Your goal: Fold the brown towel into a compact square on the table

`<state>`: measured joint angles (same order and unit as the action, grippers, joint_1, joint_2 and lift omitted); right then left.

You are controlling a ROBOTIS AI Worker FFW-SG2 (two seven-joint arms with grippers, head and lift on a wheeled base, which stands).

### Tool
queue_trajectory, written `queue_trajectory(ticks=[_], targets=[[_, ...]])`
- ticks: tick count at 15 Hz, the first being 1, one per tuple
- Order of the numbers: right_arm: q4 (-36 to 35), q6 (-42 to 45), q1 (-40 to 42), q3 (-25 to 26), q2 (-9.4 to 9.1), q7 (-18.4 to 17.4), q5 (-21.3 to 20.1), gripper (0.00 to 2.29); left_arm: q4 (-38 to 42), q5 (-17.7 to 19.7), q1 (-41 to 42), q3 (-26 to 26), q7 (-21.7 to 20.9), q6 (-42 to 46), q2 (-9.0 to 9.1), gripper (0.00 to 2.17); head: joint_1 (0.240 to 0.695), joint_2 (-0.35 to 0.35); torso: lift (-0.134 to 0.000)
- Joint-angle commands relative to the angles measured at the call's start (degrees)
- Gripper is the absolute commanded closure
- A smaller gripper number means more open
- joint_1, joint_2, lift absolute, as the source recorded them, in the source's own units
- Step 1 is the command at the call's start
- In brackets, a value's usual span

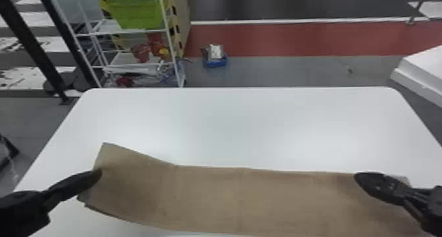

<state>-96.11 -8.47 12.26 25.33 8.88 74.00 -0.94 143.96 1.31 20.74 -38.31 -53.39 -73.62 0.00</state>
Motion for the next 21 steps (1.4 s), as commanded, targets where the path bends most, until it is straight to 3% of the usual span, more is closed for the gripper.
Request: queue_trajectory(ticks=[1, 13, 21], targets=[[1.3, 0.1, -0.2, -3.0, 0.00, -0.1, -0.7, 1.42, 1.0, 0.1, -0.5, 0.5, 0.0, -1.6, 0.15, 1.89, 0.695, 0.106, -0.124], [4.0, -3.4, -3.1, -14.2, -1.14, -1.8, -4.4, 1.42, 7.8, 2.8, -1.4, 1.0, -0.9, -10.7, 0.15, 1.89, 0.695, 0.193, -0.124], [6.1, -7.3, -6.6, -22.3, -3.25, -3.3, -7.9, 1.42, 8.8, 2.4, -5.2, 1.9, 0.0, -15.8, 0.15, 1.89, 0.695, 0.261, -0.124]])
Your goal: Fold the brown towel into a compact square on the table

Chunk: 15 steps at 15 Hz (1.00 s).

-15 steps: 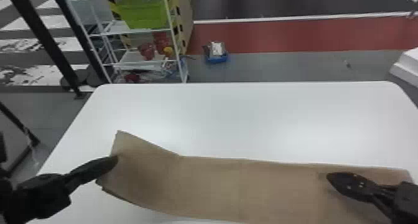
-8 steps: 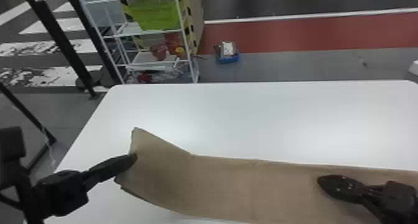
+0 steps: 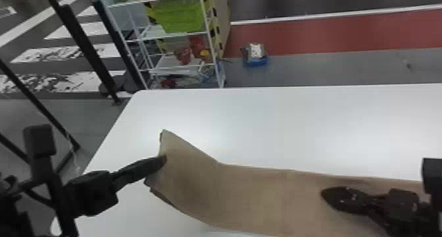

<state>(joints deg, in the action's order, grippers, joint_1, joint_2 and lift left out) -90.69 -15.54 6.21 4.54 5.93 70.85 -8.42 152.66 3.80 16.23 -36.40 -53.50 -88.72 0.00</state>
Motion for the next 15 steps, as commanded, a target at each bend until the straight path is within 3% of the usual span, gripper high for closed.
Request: queue_trajectory(ticks=[1, 9, 15], targets=[[1.2, -0.2, -0.8, -2.3, -0.57, -0.6, -0.5, 1.42, 0.1, -0.2, -1.1, 0.0, 0.1, -1.3, 0.15, 1.89, 0.695, 0.277, -0.124], [5.3, -0.4, -5.2, -8.2, -4.61, -4.2, -2.0, 1.42, 2.0, -0.4, -1.6, 1.3, 0.2, -1.3, 0.15, 1.89, 0.695, 0.350, -0.124], [-6.9, -5.3, 0.2, -3.3, -4.00, -1.5, 1.4, 1.42, 2.5, 0.1, -2.2, 1.5, 0.2, -1.3, 0.15, 1.89, 0.695, 0.350, -0.124]])
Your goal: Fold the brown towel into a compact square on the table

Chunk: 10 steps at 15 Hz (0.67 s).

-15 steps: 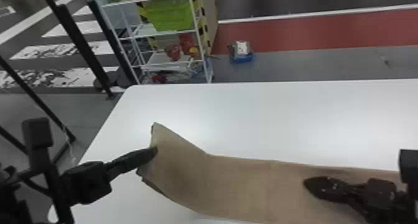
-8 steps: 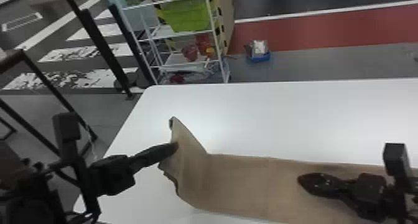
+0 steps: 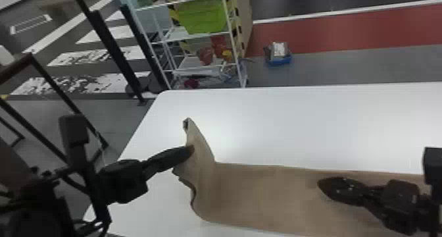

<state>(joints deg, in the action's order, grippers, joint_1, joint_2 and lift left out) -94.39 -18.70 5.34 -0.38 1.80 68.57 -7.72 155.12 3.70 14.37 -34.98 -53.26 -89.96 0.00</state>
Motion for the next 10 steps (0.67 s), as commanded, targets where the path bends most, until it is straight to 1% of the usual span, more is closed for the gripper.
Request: queue_trajectory(ticks=[1, 3, 4, 6, 7, 10], targets=[[-4.7, -3.2, 1.5, 2.7, 0.31, 1.7, 0.6, 1.42, 0.1, 0.2, -0.3, 0.5, 0.0, -0.1, 0.15, 1.89, 0.695, 0.350, -0.124], [-5.4, -4.1, 2.2, 4.2, 1.63, 2.4, 0.6, 1.42, 0.4, -0.1, -0.3, 1.0, 0.0, -0.1, 0.15, 1.89, 0.695, 0.321, -0.124], [-5.1, -3.9, 2.6, 4.4, 1.98, 2.4, 0.6, 1.42, 0.3, -0.2, -0.3, 1.0, 0.1, -0.1, 0.15, 1.89, 0.695, 0.308, -0.124], [-3.3, -2.9, 3.0, 4.5, 3.03, 2.4, 0.0, 1.42, -0.9, -0.2, -0.3, 1.1, 0.3, -0.1, 0.15, 1.89, 0.695, 0.287, -0.124], [-2.1, -2.0, 3.0, 4.5, 3.12, 2.3, -1.1, 1.42, -1.6, -0.2, -0.3, 1.1, 0.3, -0.1, 0.15, 1.89, 0.695, 0.280, -0.124], [-0.5, -2.0, 2.3, 4.3, 3.65, 1.8, -1.8, 1.42, -3.3, -0.2, -0.3, 1.1, 0.3, 0.4, 0.15, 1.89, 0.695, 0.266, -0.124]])
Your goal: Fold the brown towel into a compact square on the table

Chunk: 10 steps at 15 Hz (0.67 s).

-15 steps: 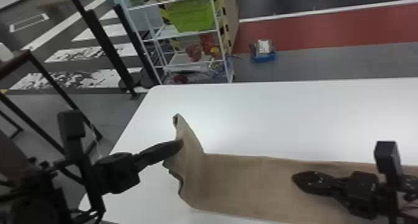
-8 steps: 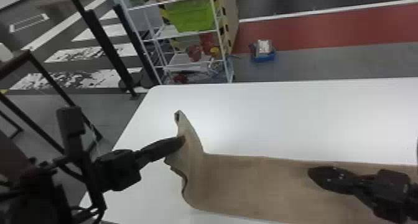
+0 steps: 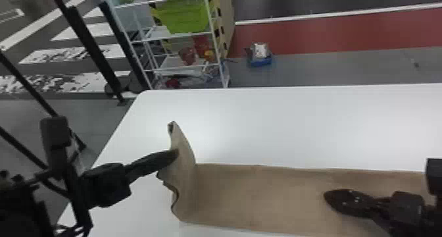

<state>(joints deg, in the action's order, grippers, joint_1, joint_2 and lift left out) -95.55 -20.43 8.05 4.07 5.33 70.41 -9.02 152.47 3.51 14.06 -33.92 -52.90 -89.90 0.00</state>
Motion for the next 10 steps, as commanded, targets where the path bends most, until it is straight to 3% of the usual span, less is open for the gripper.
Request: queue_trajectory(ticks=[1, 7, 10], targets=[[0.6, -1.7, -0.8, -0.9, 0.12, 0.0, -0.8, 1.42, -0.8, 0.0, 0.0, 0.0, -0.2, 0.6, 0.15, 1.89, 0.695, 0.264, -0.124], [1.9, -2.7, -2.4, -7.4, -1.55, -0.6, -1.7, 1.42, -0.2, 0.3, 0.2, 0.5, -0.3, 0.3, 0.15, 1.89, 0.695, 0.310, -0.124], [2.1, -2.4, -2.9, -9.2, -2.52, -2.6, -1.6, 1.42, 0.0, 0.2, 0.4, 1.3, -0.3, 0.3, 0.15, 1.89, 0.695, 0.345, -0.124]])
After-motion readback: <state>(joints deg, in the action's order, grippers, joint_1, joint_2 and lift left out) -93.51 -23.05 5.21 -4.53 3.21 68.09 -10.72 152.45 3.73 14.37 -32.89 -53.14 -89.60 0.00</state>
